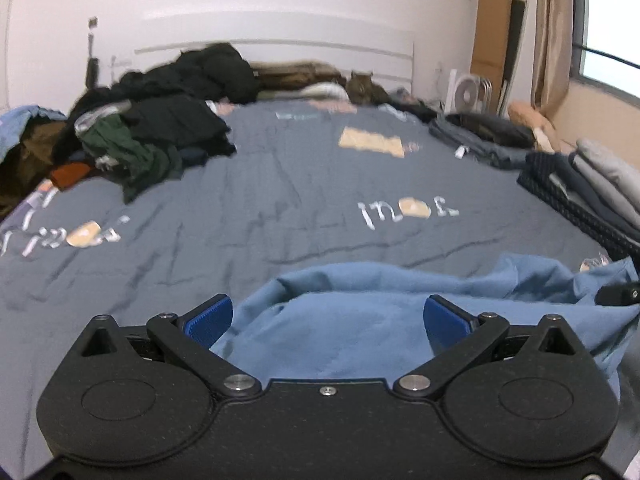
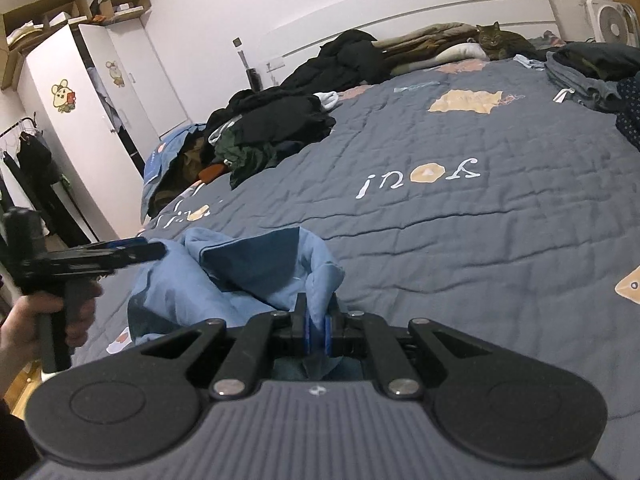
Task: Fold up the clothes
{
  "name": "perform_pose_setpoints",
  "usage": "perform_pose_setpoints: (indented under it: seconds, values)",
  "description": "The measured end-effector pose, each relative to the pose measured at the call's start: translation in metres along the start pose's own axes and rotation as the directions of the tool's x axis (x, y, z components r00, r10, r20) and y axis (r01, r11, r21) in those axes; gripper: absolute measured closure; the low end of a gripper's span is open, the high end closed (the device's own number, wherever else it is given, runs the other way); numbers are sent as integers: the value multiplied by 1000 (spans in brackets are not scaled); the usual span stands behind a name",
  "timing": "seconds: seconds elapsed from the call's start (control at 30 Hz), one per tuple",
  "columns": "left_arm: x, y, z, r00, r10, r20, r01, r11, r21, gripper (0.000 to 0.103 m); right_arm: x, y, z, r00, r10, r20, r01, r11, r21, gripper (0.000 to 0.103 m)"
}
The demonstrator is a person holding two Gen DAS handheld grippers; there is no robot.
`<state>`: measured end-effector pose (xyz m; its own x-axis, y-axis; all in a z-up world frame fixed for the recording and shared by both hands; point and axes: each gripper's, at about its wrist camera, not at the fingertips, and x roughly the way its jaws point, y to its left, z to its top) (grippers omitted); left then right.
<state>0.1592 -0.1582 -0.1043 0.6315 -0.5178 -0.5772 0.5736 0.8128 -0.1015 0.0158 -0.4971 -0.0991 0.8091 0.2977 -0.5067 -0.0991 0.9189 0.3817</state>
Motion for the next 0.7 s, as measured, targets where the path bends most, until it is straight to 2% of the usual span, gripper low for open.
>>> perform_pose_setpoints:
  seconds: [0.03, 0.07, 0.1, 0.17, 0.2, 0.27, 0.4, 0.5, 0.6, 0.7]
  values:
    - [3, -1, -2, 999, -33, -24, 33, 999, -4, 18, 0, 0, 0, 1000, 2, -3, -2, 1000, -1, 96]
    - [5, -2, -4, 997, -65, -49, 65, 998, -9, 33, 1, -1, 1, 1000, 3, -6, -3, 1000, -3, 96]
    - [8, -4, -6, 993, -98, -73, 97, 995, -15, 42, 1, -1, 1, 1000, 5, -9, -5, 1000, -4, 95]
    - [3, -2, -18, 984, -135, -119, 136, 991, -3, 82, 2, -1, 2, 1000, 7, -15, -7, 1000, -7, 95]
    - [1, -7, -22, 982, -138, -130, 141, 990, 11, 88, 2, 0, 2, 1000, 9, -18, -9, 1000, -10, 95]
    - [-14, -17, -26, 978, -159, -134, 166, 985, 45, 94, 2, 0, 3, 1000, 11, -23, -11, 1000, -14, 95]
    - [-45, -39, -33, 969, -203, -140, 219, 969, 115, 96, -2, 1, 6, 1000, -7, -13, 7, 1000, -21, 93]
    - [-56, -46, -36, 967, -203, -156, 226, 963, 144, 96, -9, -1, 11, 1000, -26, 6, 26, 999, -24, 91]
    - [-67, -52, -39, 964, -201, -172, 230, 958, 171, 96, -16, 7, 15, 998, -35, 43, 39, 995, -87, 87]
    - [-77, -58, -43, 962, -199, -188, 235, 952, 198, 96, -20, 21, 21, 998, -1, 68, 13, 985, -174, 72]
